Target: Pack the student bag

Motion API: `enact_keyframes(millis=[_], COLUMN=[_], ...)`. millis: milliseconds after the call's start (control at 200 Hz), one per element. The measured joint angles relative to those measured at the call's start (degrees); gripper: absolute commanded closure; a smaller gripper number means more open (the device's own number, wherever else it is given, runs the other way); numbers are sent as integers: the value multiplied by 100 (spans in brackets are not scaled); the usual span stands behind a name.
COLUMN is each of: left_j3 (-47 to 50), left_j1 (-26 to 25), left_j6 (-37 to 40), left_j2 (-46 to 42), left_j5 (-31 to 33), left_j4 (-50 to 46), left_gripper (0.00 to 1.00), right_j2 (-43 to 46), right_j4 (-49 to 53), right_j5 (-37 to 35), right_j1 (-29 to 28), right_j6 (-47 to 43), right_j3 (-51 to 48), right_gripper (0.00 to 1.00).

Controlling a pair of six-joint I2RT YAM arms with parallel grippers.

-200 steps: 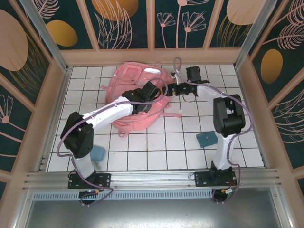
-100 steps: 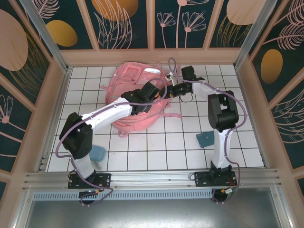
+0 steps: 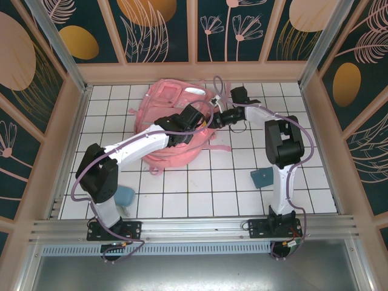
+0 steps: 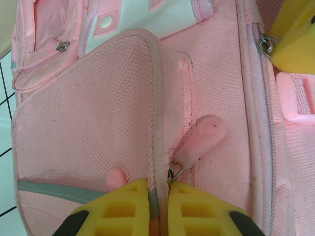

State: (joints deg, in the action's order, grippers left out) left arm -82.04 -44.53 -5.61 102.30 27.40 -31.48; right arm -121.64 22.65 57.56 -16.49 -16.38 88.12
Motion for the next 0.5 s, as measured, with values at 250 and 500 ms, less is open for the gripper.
enact_keyframes(millis=[250, 500], left_j3=[42, 42], left_j1=[0, 0], left_j6=[0, -96], left_j2=[-4, -4], left_j5=[-13, -111], left_j4=[76, 170], left_gripper=[100, 100], right_j2=[151, 715], right_j4=[-35, -131], right_j5=[-260, -793], right_j1=[-9, -70], right_j6=[160, 190], right_j3=[-90, -511], right_gripper=[97, 100])
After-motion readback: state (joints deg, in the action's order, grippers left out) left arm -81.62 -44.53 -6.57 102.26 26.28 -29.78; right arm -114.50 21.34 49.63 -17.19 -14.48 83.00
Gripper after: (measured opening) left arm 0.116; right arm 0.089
